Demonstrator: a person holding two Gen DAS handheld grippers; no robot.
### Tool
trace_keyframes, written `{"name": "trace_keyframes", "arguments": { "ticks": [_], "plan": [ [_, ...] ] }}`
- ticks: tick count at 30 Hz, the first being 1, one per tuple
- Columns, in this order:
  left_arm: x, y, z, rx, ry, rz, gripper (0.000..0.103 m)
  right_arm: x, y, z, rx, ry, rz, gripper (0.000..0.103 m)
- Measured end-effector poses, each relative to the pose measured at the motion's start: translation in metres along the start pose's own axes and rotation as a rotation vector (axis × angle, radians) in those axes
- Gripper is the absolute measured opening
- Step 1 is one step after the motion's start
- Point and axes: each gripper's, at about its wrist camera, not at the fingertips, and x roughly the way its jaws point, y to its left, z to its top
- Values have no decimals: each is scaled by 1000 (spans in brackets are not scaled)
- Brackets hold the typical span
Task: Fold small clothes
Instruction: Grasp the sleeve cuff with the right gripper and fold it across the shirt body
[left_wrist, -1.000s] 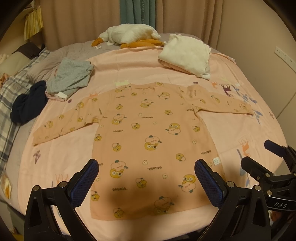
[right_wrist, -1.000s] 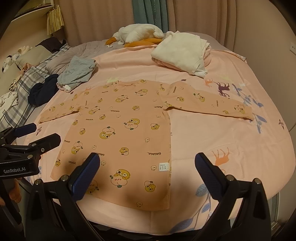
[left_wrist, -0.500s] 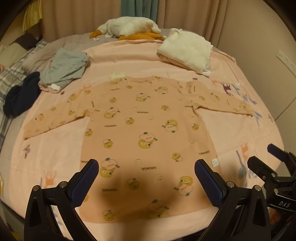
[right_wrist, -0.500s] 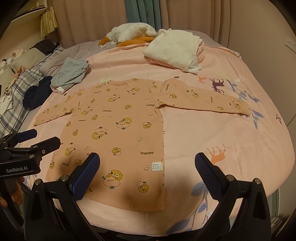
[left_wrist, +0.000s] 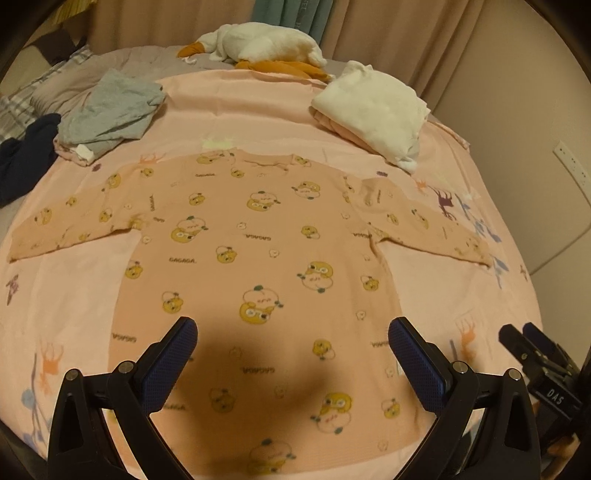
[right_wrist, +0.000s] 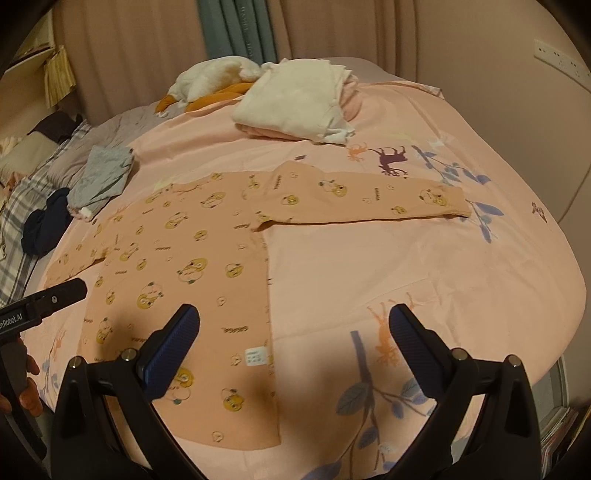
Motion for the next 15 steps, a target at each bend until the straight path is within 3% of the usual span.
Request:
{"name": "trace_keyframes", "arguments": {
  "ticks": [5,9,13,15],
  "plan": [
    [16,-2,13,-22,-5,-20,102,16,-24,11,42,-13,-21,103],
    [29,-3,24,-38,-10,-43,102,39,-47,19,90,-21,40,103],
    [39,-3,34,-35,-26,-43,102,80,-97,26,272,0,158,101],
    [44,-3,39,-39,-36,-43,102,104,-130,28,392,5,172,94]
  ]
}}
